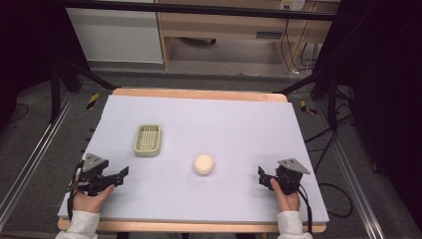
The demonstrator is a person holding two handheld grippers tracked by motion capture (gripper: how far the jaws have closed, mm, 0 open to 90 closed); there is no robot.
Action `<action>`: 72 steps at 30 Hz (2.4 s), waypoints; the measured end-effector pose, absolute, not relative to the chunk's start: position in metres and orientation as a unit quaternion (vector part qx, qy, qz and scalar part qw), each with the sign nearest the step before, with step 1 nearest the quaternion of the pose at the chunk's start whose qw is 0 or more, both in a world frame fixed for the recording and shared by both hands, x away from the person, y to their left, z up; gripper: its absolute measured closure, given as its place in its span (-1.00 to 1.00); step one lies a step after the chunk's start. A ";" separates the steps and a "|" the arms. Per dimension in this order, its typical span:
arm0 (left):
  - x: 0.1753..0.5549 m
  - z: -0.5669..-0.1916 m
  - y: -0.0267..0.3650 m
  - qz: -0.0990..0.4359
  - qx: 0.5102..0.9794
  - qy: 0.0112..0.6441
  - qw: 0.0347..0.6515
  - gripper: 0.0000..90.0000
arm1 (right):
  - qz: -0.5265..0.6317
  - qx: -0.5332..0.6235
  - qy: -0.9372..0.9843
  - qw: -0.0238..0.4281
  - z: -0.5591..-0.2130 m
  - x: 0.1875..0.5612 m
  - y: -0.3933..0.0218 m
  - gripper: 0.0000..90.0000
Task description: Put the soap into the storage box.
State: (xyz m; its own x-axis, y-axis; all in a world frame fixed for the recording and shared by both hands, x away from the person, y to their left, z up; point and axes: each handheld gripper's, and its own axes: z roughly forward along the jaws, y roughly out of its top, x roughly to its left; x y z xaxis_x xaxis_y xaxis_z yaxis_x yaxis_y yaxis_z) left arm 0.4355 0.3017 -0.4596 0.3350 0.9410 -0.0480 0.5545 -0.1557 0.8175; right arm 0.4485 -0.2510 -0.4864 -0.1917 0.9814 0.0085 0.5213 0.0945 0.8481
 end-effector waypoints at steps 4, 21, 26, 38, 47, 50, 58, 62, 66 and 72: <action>0.434 -0.459 0.297 0.250 0.727 0.510 0.386 -0.53 | 0.377 0.555 0.675 0.307 -0.487 0.448 -0.251 -0.92; 0.431 -0.457 0.285 0.250 0.734 0.496 0.390 -0.52 | 0.396 0.547 0.671 0.307 -0.486 0.445 -0.253 -0.92; 0.432 -0.457 0.282 0.250 0.736 0.494 0.390 -0.52 | 0.397 0.547 0.670 0.306 -0.486 0.445 -0.253 -0.92; 0.433 -0.457 0.270 0.246 0.750 0.479 0.385 -0.52 | 0.398 0.550 0.670 0.301 -0.486 0.446 -0.253 -0.92; 0.433 -0.457 0.259 0.243 0.760 0.465 0.383 -0.52 | 0.398 0.550 0.670 0.301 -0.486 0.446 -0.253 -0.92; 0.433 -0.457 0.256 0.242 0.761 0.462 0.385 -0.53 | 0.398 0.550 0.670 0.299 -0.486 0.446 -0.254 -0.92; 0.433 -0.456 0.249 0.240 0.767 0.454 0.385 -0.53 | 0.398 0.550 0.671 0.299 -0.486 0.446 -0.254 -0.92; 0.434 -0.456 0.247 0.240 0.765 0.455 0.389 -0.53 | 0.397 0.551 0.671 0.298 -0.486 0.446 -0.253 -0.92; 0.435 -0.455 0.244 0.239 0.764 0.454 0.391 -0.53 | 0.397 0.550 0.672 0.297 -0.486 0.446 -0.253 -0.92; 0.435 -0.454 0.237 0.237 0.768 0.448 0.392 -0.53 | 0.394 0.549 0.675 0.297 -0.486 0.447 -0.253 -0.92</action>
State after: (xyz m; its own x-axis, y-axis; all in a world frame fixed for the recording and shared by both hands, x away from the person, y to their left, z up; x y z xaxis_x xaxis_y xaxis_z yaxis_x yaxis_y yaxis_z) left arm 0.4349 0.2372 -0.4543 0.4871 0.8732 0.0122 0.5022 -0.2916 0.8141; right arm 0.4468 -0.2530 -0.4865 -0.2220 0.9745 0.0318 0.5067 0.0874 0.8577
